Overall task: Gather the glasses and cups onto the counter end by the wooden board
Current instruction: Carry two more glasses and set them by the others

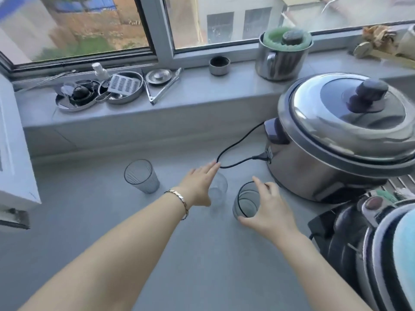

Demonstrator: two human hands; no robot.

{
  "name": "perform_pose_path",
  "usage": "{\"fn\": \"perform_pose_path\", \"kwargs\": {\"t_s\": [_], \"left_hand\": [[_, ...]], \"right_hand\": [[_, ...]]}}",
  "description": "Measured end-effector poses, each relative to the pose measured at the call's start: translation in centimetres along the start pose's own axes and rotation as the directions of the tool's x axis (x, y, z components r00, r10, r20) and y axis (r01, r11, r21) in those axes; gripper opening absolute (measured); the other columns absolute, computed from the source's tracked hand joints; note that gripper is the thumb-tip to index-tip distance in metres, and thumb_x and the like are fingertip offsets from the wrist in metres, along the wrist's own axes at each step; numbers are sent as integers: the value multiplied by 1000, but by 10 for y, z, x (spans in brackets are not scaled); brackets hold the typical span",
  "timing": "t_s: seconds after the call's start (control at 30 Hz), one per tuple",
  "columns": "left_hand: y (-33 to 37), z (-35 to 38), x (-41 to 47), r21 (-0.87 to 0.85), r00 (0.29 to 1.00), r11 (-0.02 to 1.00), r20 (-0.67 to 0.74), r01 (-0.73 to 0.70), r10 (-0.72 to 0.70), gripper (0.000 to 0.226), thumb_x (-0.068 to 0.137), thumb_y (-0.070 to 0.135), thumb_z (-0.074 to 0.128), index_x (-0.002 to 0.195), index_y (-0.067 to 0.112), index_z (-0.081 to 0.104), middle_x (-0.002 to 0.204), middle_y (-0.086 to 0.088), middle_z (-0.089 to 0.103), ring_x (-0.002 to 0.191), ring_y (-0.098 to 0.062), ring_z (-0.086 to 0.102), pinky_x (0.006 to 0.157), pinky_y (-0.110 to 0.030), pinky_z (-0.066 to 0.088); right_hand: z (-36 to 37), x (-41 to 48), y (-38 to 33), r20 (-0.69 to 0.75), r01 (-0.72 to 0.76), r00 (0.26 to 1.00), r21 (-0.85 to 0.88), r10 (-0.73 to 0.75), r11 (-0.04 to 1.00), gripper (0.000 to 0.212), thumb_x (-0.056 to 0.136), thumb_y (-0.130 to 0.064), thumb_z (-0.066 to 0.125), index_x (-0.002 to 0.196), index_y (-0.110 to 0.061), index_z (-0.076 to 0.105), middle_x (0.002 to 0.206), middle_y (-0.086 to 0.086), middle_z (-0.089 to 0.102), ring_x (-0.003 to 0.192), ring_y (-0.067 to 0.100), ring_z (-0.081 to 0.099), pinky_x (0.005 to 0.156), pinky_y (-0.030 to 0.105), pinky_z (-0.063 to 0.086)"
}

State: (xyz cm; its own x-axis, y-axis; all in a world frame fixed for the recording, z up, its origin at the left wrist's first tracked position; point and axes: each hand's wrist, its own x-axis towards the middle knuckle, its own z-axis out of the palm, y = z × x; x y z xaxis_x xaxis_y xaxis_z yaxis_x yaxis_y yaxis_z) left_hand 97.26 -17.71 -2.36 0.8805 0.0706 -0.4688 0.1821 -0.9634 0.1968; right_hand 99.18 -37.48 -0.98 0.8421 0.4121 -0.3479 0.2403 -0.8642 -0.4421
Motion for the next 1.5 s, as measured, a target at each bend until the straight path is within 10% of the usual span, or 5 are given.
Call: {"fn": "perform_pose_path", "kwargs": {"t_s": [0.2,0.63,0.97,1.5], "left_hand": [[2,10,-6,-122,994,987,-24,101,-104,91,69,21,73,144,29,21,136,0,38,105,-29,57,71,-31,45],[-21,65,-215,-572,714,696,-253,434,-653,83,66,45,73,136,21,34,138,8,41,130,-16,38,103,-28,38],[-28,170,-488,-767,285,340,-212,545,-935,88,67,47,74,142,31,30,137,8,42,130,-17,40,102,-30,41],[87,372,-880,-773,-456,-412,180,482,-871,69,65,48,71,125,28,43,119,-2,53,112,-25,53,82,-31,45]], "right_hand": [[-1,11,3,38,12,999,-12,-12,1000,100,68,-44,72,148,-33,14,140,-2,30,126,21,40,93,30,44],[17,-49,-74,238,438,890,-209,-389,875,97,72,-41,70,148,-36,11,145,-5,24,131,17,33,92,28,44],[117,-228,-216,510,890,452,-205,-731,407,101,68,-41,73,148,-37,10,148,-2,24,133,21,35,96,31,46],[299,-623,-317,760,979,-182,82,-623,-186,103,65,-45,76,147,-34,15,139,0,35,118,23,51,89,32,47]]}}
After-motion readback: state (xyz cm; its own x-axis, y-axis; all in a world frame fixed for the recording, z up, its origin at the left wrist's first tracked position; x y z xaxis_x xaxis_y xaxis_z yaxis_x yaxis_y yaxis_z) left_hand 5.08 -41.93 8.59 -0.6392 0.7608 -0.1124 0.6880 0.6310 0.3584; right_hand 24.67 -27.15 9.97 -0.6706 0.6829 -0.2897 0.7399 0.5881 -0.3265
